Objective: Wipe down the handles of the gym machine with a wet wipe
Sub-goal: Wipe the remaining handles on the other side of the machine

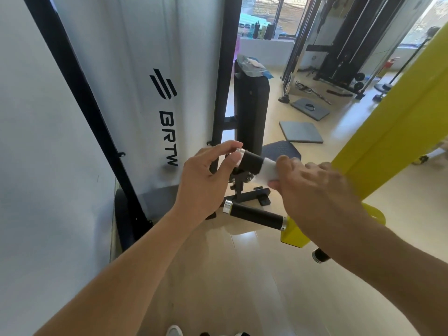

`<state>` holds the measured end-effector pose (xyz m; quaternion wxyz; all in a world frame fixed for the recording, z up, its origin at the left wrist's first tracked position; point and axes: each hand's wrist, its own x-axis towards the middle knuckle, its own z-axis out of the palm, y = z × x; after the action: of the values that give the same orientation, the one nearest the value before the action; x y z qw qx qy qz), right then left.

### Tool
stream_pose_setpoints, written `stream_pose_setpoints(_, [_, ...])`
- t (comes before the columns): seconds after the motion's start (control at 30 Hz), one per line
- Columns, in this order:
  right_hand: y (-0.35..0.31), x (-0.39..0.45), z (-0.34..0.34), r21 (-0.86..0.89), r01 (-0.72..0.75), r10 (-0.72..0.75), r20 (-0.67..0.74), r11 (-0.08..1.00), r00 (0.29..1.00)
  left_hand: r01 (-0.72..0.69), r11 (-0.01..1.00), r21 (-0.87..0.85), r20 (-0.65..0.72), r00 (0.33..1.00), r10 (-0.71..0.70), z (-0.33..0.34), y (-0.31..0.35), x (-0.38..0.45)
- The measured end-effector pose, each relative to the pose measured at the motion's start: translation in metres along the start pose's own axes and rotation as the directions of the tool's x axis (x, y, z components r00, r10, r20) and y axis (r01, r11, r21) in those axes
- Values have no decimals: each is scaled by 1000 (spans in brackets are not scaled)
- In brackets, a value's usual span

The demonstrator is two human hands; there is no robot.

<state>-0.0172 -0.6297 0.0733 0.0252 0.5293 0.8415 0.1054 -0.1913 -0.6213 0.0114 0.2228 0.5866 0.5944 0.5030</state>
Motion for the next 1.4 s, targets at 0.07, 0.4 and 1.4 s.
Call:
stream_pose_setpoints(0.07, [-3,-1,-2,-28,-2,1,-27,1000,1000,-8,1000,18,-17,1000,8,2,0,-2])
stream_pose_setpoints(0.4, [-13,14,30,-132,20,-57,-275,991,960,17,998,-57,-24,1000,-18,-4,-3,-8])
stream_pose_setpoints(1.4, [-18,5,7,65,123,-111,-153,990,982,19,990,-138,-97,995,-33,-9,11,-25])
